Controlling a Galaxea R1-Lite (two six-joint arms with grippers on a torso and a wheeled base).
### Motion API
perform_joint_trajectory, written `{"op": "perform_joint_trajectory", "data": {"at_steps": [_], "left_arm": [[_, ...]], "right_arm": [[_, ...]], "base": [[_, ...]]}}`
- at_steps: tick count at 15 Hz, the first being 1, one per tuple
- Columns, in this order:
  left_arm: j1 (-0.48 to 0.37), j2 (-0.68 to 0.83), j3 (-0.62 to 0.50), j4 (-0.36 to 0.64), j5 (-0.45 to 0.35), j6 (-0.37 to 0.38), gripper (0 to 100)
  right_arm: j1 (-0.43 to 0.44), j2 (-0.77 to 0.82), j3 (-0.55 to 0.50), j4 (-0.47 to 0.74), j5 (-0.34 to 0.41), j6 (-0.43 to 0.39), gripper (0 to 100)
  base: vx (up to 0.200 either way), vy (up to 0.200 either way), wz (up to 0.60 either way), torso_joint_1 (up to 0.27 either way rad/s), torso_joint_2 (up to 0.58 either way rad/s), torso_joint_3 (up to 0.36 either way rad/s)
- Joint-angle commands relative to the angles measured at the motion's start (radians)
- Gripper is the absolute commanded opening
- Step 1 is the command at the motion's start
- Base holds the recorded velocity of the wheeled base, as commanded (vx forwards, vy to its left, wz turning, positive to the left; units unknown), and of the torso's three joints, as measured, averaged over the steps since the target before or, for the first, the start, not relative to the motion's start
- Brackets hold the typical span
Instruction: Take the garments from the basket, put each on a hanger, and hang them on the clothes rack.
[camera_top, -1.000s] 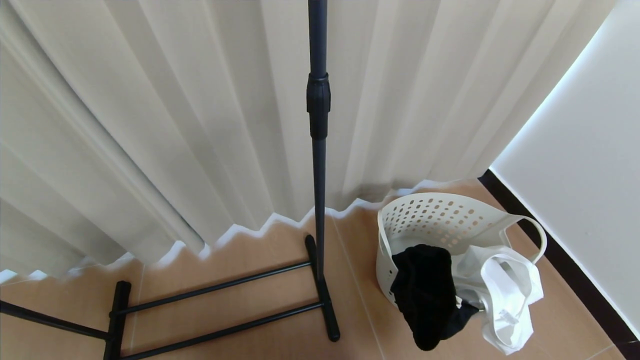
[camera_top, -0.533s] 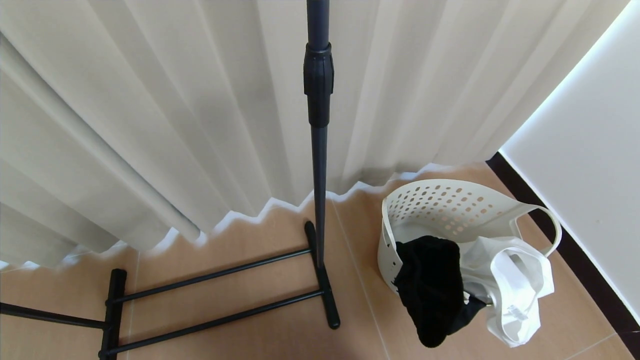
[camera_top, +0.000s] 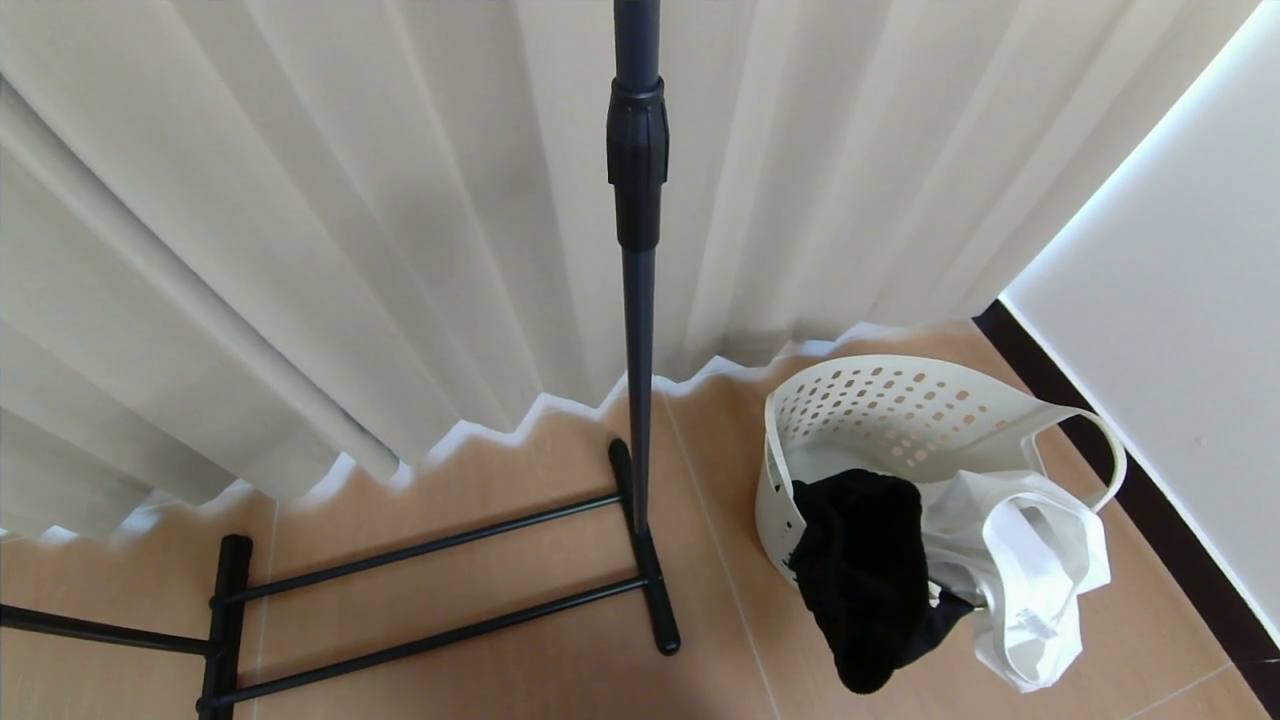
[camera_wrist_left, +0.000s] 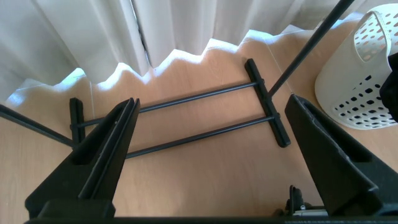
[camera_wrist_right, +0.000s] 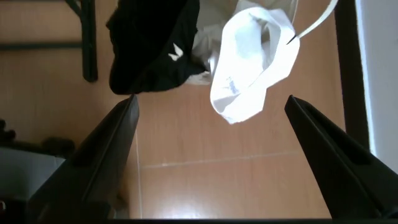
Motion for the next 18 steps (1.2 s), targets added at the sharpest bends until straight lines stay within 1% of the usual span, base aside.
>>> {"op": "perform_joint_trajectory", "data": {"at_steps": [1,2,3,4,5,7,10,14,18], "left_arm": [[0.001,0.000,0.000,0.000,0.000,0.000,100],[0.001,0.000,0.000,0.000,0.000,0.000,100],[0.001,0.000,0.000,0.000,0.000,0.000,100],[0.001,0.000,0.000,0.000,0.000,0.000,100],[0.001,0.000,0.000,0.000,0.000,0.000,100],[0.001,0.000,0.000,0.000,0.000,0.000,100],[0.001,0.000,0.000,0.000,0.000,0.000,100],[0.001,0.000,0.000,0.000,0.000,-0.001,100],[0.001,0.000,0.000,0.000,0.000,-0.001,100]], "right_arm": [[0.051,0.539,-0.214,-0.044,-0.061,-0.137,100],[0.055,0.581,-0.240,-0.044,-0.064,-0.143,100],[0.058,0.711,-0.325,-0.049,-0.089,-0.160,100],[0.072,0.791,-0.382,-0.053,-0.119,-0.165,100],[0.084,0.845,-0.432,-0.053,-0.142,-0.165,100],[0.089,0.958,-0.543,-0.053,-0.164,-0.165,100],[0.089,1.092,-0.656,-0.053,-0.182,-0.163,100],[0.089,1.220,-0.753,-0.055,-0.190,-0.162,100],[0.089,1.286,-0.805,-0.056,-0.190,-0.162,100]], "base": [[0.000,0.000,0.00,0.000,0.00,0.000],[0.000,0.000,0.00,0.000,0.00,0.000],[0.000,0.000,0.00,0.000,0.00,0.000],[0.000,0.000,0.00,0.000,0.00,0.000],[0.000,0.000,0.00,0.000,0.00,0.000],[0.000,0.000,0.00,0.000,0.00,0.000],[0.000,0.000,0.00,0.000,0.00,0.000],[0.000,0.000,0.00,0.000,0.00,0.000],[0.000,0.000,0.00,0.000,0.00,0.000]]}}
